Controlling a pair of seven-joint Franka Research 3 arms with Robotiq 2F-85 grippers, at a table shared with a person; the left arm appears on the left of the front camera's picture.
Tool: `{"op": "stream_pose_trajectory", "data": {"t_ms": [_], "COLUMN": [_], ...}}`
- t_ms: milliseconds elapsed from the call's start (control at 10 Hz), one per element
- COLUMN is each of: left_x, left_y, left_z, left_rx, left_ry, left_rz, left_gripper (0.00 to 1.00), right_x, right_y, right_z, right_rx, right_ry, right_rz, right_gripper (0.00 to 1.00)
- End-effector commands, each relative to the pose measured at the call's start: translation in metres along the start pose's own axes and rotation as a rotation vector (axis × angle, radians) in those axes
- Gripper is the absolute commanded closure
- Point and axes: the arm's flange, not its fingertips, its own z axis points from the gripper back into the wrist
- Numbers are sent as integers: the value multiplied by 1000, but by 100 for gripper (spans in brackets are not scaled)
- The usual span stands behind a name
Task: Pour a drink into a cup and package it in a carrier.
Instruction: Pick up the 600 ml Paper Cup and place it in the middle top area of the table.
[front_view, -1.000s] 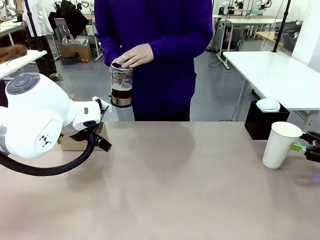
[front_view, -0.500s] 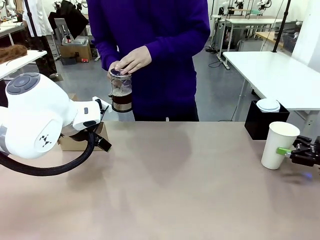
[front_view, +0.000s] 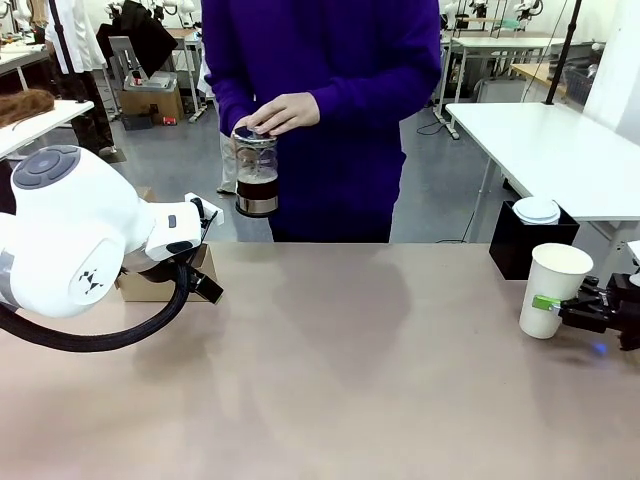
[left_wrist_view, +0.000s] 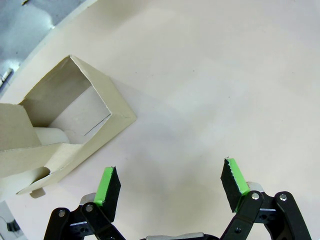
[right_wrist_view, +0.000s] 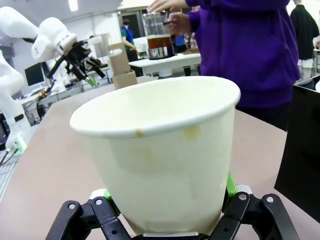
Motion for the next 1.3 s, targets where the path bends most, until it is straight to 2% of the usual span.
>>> {"op": "stream_pose_trajectory", "data": {"t_ms": [0, 300, 400, 600, 900, 1200], "left_x": [0, 0, 0, 0, 0, 0], "left_y": [0, 0, 0, 0, 0, 0], "left_z": [0, 0, 0, 0, 0, 0], "left_rx": [-1, -1, -1, -1, -1, -1], "left_ry": [-1, -1, -1, -1, -1, -1], "left_rz": [0, 0, 0, 0, 0, 0], "left_gripper": [0, 0, 0, 0, 0, 0], "right_x": [1, -1, 20, 62, 103, 118], "right_y": [-1, 0, 20, 41, 61, 51], "right_z": [0, 1, -13, -61, -124, -203], "right_rx": [-15, -2, -57, -145, -199, -231], "right_ry": [9, 0, -15, -34, -55, -79], "right_rz": [10, -1, -34, -96, -74, -24], "right_gripper": [12, 12, 12, 12, 12, 12]}}
